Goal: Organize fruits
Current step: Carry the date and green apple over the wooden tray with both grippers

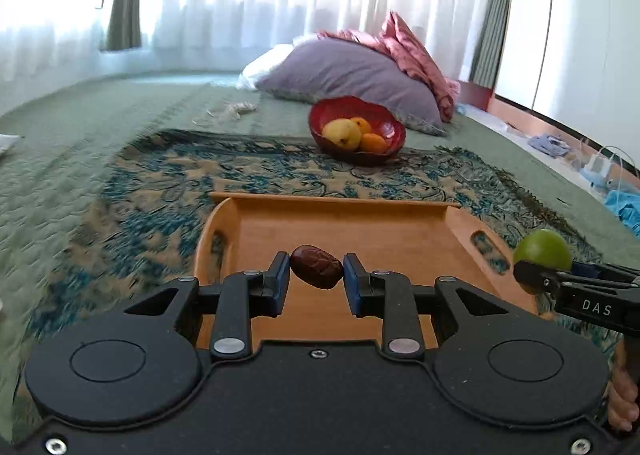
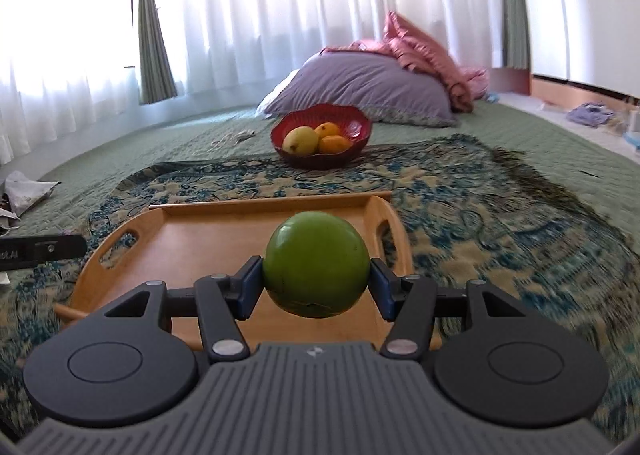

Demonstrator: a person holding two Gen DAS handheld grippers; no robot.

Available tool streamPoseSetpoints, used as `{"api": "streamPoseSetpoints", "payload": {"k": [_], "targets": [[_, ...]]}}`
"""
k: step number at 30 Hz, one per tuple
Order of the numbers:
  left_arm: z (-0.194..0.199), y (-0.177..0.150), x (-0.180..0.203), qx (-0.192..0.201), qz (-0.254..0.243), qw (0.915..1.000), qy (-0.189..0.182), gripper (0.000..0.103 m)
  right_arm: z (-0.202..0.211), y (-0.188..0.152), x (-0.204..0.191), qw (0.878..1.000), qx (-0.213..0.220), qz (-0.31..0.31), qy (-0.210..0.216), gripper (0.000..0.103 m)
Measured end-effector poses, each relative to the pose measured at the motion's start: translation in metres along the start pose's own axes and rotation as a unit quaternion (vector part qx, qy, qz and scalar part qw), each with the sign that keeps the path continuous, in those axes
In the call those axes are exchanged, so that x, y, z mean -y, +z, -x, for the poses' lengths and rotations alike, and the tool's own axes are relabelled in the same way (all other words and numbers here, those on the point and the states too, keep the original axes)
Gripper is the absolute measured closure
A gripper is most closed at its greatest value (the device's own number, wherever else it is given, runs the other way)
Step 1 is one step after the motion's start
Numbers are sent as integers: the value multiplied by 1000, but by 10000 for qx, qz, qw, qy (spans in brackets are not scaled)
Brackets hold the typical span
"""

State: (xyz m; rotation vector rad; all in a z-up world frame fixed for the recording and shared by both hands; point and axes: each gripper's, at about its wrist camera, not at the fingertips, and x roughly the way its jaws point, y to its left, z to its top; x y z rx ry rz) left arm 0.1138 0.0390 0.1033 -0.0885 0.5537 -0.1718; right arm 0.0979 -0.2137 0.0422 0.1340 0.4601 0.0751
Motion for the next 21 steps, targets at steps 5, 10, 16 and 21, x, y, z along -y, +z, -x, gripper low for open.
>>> {"api": "streamPoseSetpoints", "payload": {"k": [5, 10, 16, 21], "targets": [[-40, 32, -17, -505, 203, 9985, -43, 76, -37, 28, 4, 9987, -476, 4, 183, 43], [-74, 38, -24, -813, 185, 9964, 148, 76, -72, 39, 2, 9963, -850, -9, 132, 43], [-104, 33, -26, -1124, 199, 9932, 242, 76, -100, 41, 4, 9933, -1150, -52, 66, 43], [-120, 30, -24, -1247, 203, 9916, 291, 76, -112, 39, 5, 9904, -1381, -66, 39, 43]]}}
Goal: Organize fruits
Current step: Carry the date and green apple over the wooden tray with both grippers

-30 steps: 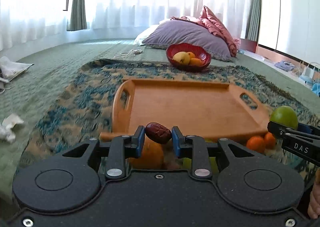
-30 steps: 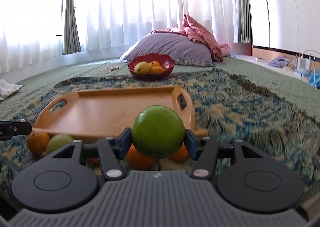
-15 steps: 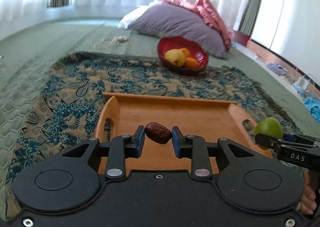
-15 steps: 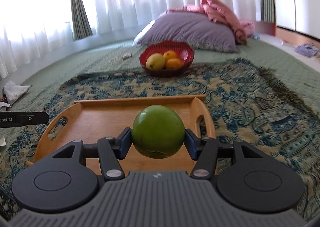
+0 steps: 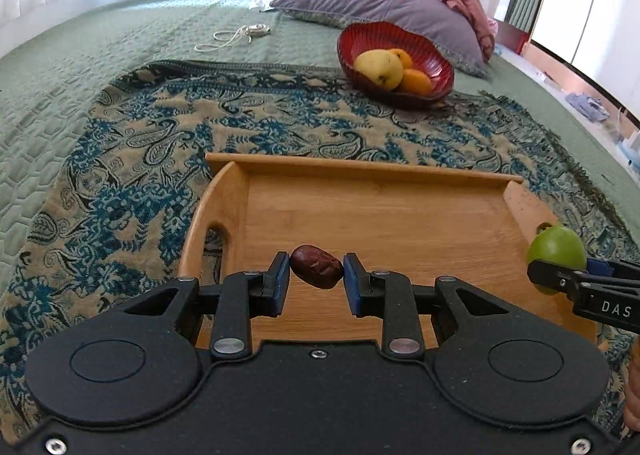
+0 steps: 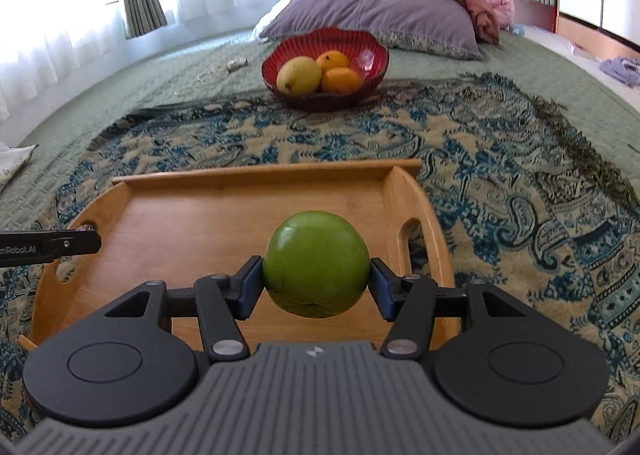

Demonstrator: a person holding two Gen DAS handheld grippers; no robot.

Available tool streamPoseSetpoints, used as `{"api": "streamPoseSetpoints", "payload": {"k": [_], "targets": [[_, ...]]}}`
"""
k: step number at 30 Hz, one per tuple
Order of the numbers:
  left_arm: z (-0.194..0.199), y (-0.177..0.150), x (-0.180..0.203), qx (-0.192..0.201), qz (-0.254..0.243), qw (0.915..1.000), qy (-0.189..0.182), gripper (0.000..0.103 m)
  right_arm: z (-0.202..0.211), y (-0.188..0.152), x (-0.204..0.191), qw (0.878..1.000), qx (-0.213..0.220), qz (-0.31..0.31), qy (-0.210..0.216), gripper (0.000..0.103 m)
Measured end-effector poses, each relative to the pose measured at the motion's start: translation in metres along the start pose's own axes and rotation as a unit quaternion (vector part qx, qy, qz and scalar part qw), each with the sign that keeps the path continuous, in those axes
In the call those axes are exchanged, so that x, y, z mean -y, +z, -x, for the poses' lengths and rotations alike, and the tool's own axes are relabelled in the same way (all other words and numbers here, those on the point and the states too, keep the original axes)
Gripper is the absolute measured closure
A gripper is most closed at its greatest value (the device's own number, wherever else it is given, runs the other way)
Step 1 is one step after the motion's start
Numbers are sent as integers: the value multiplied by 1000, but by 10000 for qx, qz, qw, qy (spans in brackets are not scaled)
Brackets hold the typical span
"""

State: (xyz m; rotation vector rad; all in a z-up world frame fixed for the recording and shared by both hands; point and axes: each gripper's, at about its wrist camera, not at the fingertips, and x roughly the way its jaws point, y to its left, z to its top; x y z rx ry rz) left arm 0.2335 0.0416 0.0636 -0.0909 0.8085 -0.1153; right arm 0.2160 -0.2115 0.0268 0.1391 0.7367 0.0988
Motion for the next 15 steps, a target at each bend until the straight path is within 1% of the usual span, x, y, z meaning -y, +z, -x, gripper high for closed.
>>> {"api": "streamPoseSetpoints", "payload": {"k": [5, 15], "targets": [[-9, -2, 2, -89, -16, 10000, 24, 76, -9, -1, -2, 9998, -145, 100, -69, 43], [-20, -5, 3, -187, -27, 9998, 67, 76, -16, -4, -7, 9994, -221, 240, -81, 43]]}}
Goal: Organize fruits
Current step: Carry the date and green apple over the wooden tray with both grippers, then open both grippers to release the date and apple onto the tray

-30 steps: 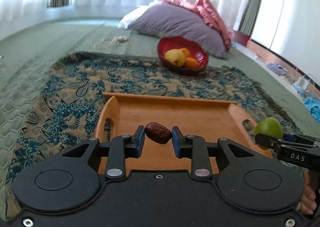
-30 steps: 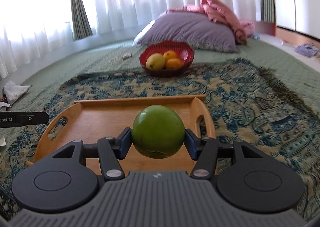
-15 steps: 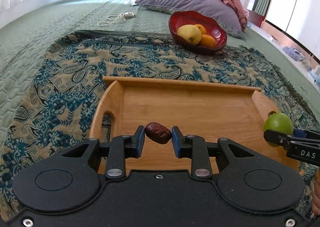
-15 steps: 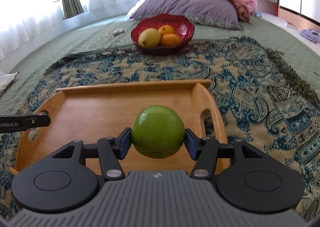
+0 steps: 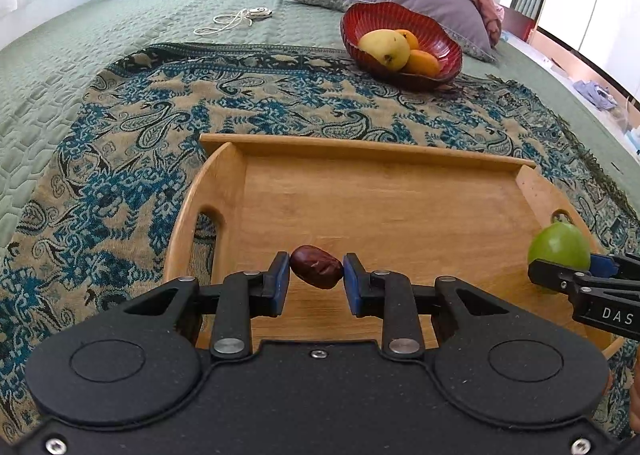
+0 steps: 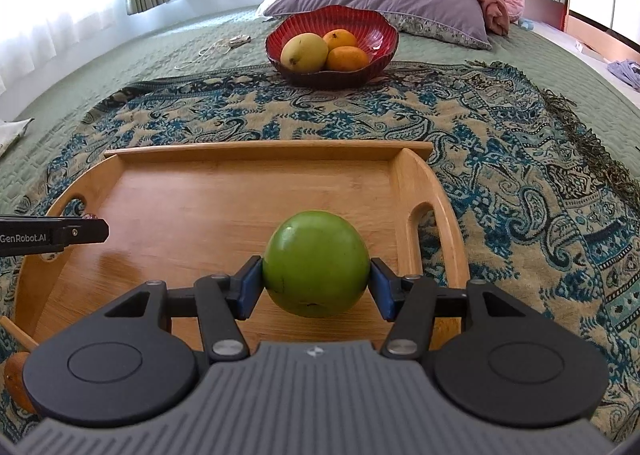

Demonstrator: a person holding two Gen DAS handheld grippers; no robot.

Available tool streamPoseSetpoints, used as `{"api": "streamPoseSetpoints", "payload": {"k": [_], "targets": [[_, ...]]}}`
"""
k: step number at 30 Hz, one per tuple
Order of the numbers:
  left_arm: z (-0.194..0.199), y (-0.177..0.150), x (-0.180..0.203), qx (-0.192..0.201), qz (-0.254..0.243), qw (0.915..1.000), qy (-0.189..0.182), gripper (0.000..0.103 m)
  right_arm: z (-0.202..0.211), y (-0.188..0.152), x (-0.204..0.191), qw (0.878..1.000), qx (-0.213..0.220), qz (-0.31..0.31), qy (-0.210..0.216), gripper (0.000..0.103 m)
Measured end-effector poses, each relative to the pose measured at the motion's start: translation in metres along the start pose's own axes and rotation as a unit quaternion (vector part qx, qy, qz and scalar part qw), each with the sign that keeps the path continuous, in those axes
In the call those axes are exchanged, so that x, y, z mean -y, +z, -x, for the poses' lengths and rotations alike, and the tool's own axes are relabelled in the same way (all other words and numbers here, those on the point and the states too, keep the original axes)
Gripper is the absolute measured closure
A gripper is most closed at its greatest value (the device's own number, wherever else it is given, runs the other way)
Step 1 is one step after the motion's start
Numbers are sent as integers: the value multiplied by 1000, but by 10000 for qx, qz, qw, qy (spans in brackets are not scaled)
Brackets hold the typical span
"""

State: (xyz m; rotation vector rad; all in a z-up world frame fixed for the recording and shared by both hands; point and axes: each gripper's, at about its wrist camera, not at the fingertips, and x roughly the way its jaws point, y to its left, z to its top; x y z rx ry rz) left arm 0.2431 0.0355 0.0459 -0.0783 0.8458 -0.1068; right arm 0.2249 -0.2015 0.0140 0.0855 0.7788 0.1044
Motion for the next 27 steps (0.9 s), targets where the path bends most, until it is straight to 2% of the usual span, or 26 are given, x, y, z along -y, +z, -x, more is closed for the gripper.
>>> {"api": "streamPoseSetpoints", "payload": {"k": [25, 27], "targets": [[-11, -4, -1, -134, -20, 9999, 76, 76, -3, -4, 1, 10000, 12, 66, -41, 43], [-11, -4, -1, -138, -29, 9999, 57, 73, -3, -4, 1, 10000, 8, 65, -43, 42]]}}
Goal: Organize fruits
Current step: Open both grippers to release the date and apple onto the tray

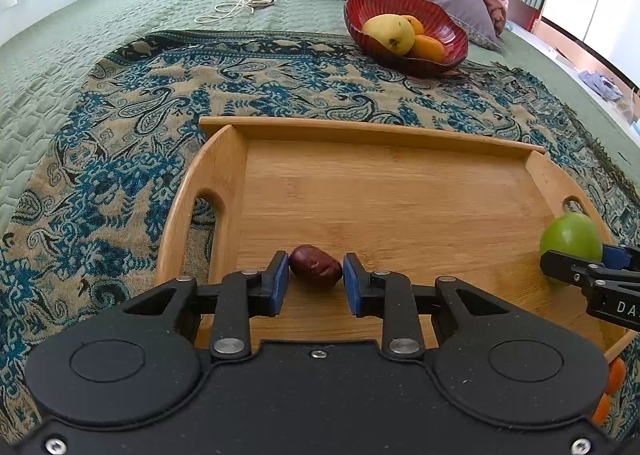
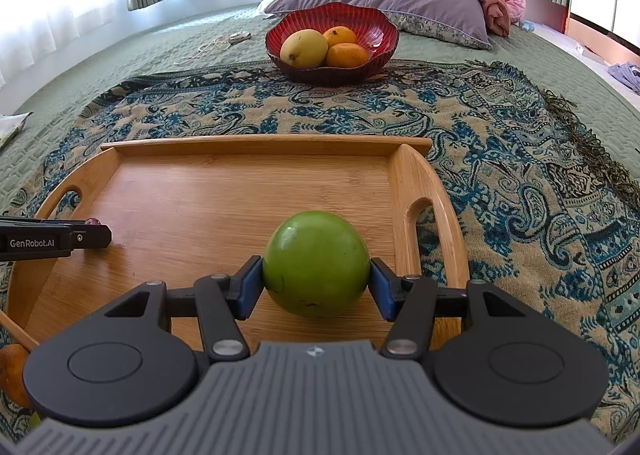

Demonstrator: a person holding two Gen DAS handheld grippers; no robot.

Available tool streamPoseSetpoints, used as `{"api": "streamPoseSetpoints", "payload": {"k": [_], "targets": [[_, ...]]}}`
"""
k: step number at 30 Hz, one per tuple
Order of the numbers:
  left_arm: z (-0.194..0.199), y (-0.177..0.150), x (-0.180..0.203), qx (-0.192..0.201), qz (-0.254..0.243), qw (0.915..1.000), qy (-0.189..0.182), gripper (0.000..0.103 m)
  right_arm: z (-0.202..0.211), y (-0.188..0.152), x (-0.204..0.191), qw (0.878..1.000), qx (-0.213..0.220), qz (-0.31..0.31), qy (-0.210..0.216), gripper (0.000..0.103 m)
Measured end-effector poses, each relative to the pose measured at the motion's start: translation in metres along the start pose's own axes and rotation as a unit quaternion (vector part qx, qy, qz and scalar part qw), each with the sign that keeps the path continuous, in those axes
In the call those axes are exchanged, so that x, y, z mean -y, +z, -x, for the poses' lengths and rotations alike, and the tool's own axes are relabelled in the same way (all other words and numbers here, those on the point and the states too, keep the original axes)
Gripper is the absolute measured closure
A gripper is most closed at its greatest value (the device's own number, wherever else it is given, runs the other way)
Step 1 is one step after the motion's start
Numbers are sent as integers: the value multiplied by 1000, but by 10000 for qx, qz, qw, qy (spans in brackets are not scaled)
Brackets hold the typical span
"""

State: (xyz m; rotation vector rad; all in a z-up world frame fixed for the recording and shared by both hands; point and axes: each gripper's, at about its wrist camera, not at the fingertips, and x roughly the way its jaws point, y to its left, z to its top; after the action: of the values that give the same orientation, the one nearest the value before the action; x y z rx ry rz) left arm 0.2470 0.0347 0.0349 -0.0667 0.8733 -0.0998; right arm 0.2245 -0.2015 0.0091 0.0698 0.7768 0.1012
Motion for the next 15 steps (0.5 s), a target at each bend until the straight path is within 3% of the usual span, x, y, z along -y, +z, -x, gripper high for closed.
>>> {"api": "streamPoseSetpoints", "payload": {"k": [2, 4, 6, 9, 13, 15], "targets": [[1, 0, 1, -7, -5, 10000, -32, 65, 0, 0, 0, 10000, -6, -12, 0, 40], [2, 0, 1, -8, -18, 10000, -14, 64, 1, -1, 0, 10000, -10, -25, 5, 40], [4, -1, 1, -2, -31, 10000, 10, 60, 3, -1, 0, 10000, 31, -33, 35, 32], [10, -2, 2, 29, -33, 10000, -21, 49, 11, 0, -2, 9997, 205, 98, 50, 28], [23, -6, 3, 211, -105, 9997, -75, 23, 23, 0, -8, 9984, 387, 405, -50, 23], [31, -8, 5, 313, -181, 9993, -71, 20, 28, -2, -10, 9976, 463, 501, -80, 20]]}}
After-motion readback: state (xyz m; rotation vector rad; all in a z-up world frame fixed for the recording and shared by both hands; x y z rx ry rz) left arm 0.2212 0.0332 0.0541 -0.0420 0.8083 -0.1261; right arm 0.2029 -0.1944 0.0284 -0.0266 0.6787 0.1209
